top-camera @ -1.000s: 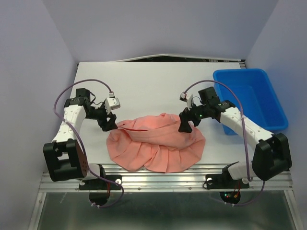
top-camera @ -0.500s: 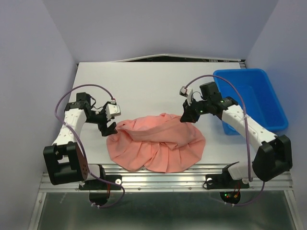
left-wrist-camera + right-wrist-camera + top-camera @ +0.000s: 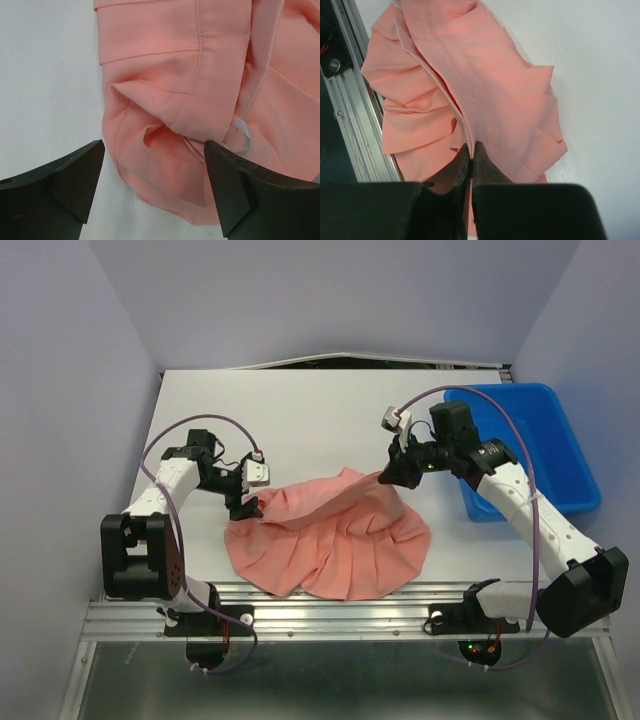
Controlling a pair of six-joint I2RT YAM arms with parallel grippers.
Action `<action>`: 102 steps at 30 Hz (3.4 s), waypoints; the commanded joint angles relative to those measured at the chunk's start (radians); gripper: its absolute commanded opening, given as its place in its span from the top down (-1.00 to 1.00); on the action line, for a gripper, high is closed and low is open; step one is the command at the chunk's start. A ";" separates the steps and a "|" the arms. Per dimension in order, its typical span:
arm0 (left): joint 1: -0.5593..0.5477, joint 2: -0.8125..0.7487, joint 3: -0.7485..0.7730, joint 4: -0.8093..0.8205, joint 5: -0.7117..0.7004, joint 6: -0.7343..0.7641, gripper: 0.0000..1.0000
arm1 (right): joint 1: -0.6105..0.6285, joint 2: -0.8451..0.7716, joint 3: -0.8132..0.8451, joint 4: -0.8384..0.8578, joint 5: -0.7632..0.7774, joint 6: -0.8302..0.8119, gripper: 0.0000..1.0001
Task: Fold and stack the skirts
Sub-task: Flatten the skirt out
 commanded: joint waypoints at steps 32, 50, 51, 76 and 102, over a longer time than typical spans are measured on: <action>-0.257 -0.373 -0.389 0.612 -0.297 -0.471 -0.77 | 0.002 -0.004 0.021 0.027 0.053 0.012 0.99; -0.191 -0.260 0.316 0.254 -0.577 -0.622 1.00 | -0.018 -0.041 0.227 0.300 0.629 0.119 0.99; -0.182 -0.239 0.417 0.212 -0.574 -0.596 1.00 | -0.018 -0.043 0.270 0.317 0.662 0.115 0.99; -0.180 -0.703 0.668 -0.115 -0.675 -0.784 1.00 | -0.018 -0.337 0.485 0.013 0.533 0.195 0.99; -0.171 0.258 0.660 0.394 -0.744 -1.062 -0.50 | -0.050 0.492 0.246 0.756 1.067 0.066 -0.55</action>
